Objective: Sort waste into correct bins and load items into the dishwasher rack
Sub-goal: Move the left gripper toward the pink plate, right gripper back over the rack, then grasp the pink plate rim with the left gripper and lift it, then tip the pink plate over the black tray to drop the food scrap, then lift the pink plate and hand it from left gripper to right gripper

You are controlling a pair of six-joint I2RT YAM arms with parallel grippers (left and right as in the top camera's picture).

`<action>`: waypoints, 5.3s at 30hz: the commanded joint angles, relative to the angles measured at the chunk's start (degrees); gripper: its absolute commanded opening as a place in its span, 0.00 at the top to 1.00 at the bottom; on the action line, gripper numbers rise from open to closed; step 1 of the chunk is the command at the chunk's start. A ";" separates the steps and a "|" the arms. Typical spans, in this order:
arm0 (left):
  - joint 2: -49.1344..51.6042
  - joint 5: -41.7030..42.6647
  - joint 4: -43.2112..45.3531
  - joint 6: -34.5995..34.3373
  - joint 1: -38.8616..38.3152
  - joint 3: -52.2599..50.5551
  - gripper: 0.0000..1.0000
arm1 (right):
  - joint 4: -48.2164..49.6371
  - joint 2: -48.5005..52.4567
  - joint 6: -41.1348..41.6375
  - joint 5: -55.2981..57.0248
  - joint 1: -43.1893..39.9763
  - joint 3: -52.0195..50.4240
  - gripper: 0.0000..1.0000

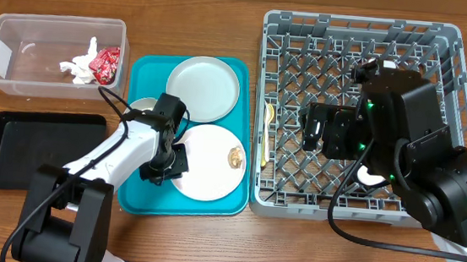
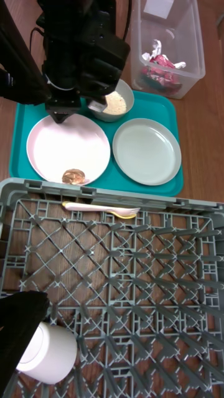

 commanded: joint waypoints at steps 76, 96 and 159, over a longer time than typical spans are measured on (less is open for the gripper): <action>-7.85 -54.16 -28.06 -14.60 31.58 17.31 0.96 | -0.04 -0.04 0.00 -2.01 -0.17 0.37 0.00; -7.96 -62.01 -32.85 -8.94 29.31 23.52 0.96 | -0.02 -0.04 0.02 -3.08 -0.17 0.37 0.00; -22.32 38.91 -11.41 23.21 12.09 44.02 0.96 | 19.67 -1.01 -20.22 -26.40 -0.17 1.27 0.10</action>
